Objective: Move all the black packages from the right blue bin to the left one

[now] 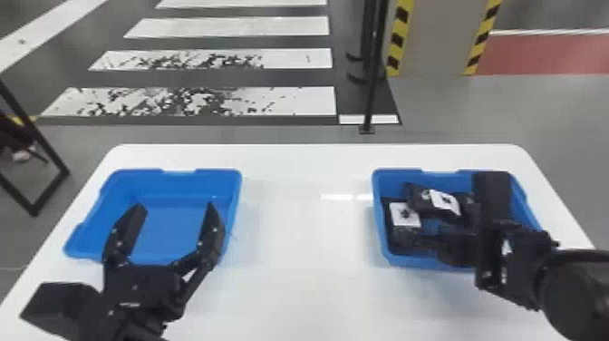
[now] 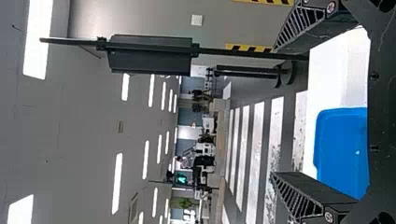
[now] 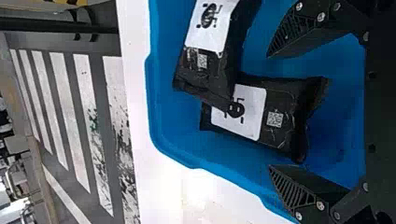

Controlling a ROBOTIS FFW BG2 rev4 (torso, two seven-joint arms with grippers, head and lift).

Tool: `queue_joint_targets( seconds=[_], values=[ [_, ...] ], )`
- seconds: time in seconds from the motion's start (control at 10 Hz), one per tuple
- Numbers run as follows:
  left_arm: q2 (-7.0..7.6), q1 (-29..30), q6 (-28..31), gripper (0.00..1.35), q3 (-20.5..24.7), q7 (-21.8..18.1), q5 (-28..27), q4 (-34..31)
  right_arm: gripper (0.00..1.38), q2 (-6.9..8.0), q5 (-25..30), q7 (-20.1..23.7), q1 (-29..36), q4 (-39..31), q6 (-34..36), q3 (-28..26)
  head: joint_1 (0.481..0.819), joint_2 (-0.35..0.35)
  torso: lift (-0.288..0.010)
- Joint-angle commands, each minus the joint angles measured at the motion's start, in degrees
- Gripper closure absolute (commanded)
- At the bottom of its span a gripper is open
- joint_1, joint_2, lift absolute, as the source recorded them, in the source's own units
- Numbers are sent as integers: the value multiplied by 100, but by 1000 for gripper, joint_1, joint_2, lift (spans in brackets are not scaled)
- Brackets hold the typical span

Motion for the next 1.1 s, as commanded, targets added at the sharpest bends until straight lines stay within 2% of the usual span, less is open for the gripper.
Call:
queue_joint_targets(
  seconds=[0.0, 0.4, 1.0],
  values=[
    [0, -13, -17, 94, 0, -8, 2, 25, 194, -17, -14, 7, -48, 84, 7, 102, 695, 55, -140],
    [0, -27, -31, 96, -11, -34, 14, 53, 196, -25, 9, 7, -174, 239, -218, 216, 695, 71, -140],
    [-9, -41, -88, 96, -22, -43, 37, 95, 200, -17, 20, -63, -385, 661, -414, 228, 695, 59, -140]
  ],
)
